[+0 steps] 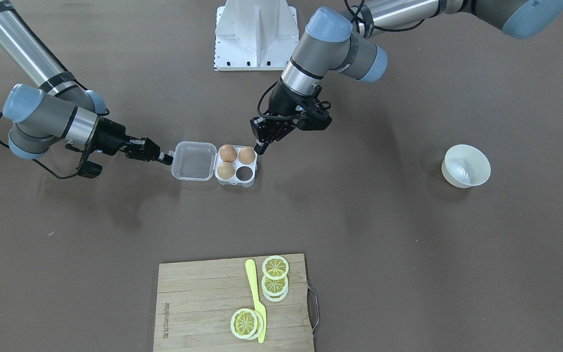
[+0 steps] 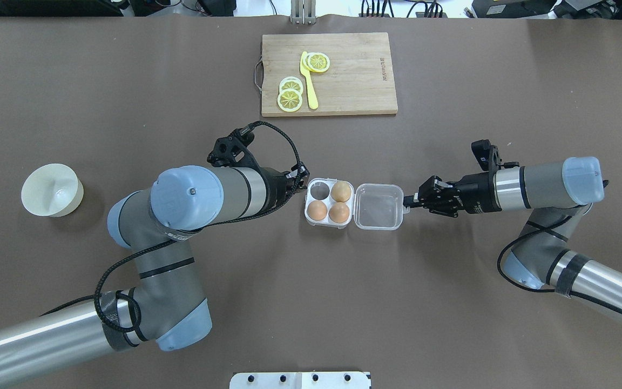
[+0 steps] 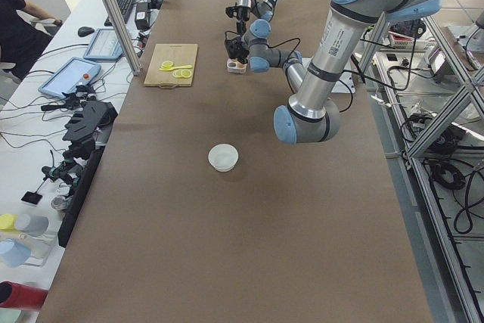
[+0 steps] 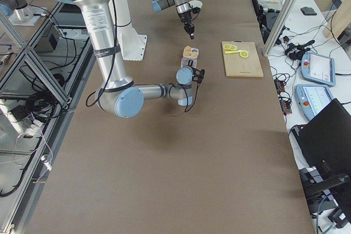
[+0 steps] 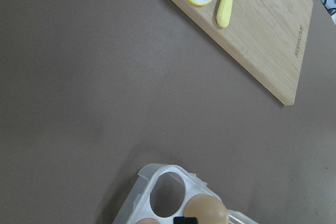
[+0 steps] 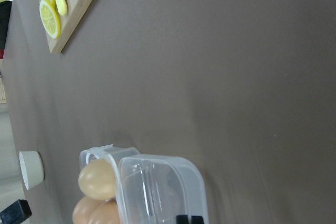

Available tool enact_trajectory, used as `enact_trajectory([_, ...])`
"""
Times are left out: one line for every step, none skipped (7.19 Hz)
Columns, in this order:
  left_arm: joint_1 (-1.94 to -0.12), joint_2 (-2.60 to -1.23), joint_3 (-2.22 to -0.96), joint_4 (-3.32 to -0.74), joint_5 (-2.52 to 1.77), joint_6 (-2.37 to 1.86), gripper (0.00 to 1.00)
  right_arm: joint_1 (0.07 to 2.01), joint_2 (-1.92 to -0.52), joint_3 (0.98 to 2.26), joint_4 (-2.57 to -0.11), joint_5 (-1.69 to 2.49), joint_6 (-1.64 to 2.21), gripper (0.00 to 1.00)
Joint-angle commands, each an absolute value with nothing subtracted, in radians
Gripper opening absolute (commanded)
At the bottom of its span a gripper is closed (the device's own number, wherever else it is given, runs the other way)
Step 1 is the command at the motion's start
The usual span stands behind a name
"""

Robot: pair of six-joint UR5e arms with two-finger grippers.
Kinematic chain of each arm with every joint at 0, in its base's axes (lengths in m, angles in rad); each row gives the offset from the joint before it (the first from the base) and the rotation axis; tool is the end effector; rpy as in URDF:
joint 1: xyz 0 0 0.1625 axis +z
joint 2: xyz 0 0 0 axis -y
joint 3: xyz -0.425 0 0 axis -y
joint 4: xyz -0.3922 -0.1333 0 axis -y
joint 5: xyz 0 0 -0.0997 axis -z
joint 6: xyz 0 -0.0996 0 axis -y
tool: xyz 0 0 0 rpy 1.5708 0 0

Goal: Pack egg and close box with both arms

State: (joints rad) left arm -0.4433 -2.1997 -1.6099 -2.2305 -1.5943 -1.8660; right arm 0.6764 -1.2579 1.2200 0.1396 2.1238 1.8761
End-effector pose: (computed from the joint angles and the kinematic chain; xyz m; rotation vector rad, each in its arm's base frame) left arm 0.5568 -0.4093 0.1904 0.0798 1.3508 -0.6094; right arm -0.4148 -0.4368 0.4739 -0.1087 -1.6614 0.2830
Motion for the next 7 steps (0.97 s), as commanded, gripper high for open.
enact_trajectory([-0.443, -2.200, -1.603, -2.229, -1.594, -1.867, 0.00, 0.678, -1.258, 1.223, 0.141, 2.125, 1.876, 0.05])
enact_trajectory([-0.443, -2.200, -1.600, -2.229, -1.592, -1.867, 0.00, 0.678, -1.258, 1.224, 0.141, 2.126, 1.876, 0.05])
enact_trajectory([-0.443, -2.200, -1.582, -2.230, -1.589, -1.867, 0.00, 0.680, -1.258, 1.226, 0.141, 2.128, 1.876, 0.04])
enact_trajectory([-0.442, -2.201, -1.559, -2.233, -1.585, -1.865, 0.00, 0.683, -1.258, 1.229, 0.143, 2.131, 1.876, 0.04])
enact_trajectory([-0.443, -2.201, -1.534, -2.246, -1.583, -1.865, 0.00, 0.684, -1.256, 1.236, 0.143, 2.132, 1.876, 0.03])
enact_trajectory([-0.445, -2.201, -1.529, -2.246, -1.583, -1.865, 0.00, 0.686, -1.256, 1.242, 0.143, 2.132, 1.878, 0.03])
enact_trajectory([-0.443, -2.206, -1.505, -2.250, -1.568, -1.868, 0.00, 0.689, -1.256, 1.244, 0.143, 2.134, 1.879, 0.03])
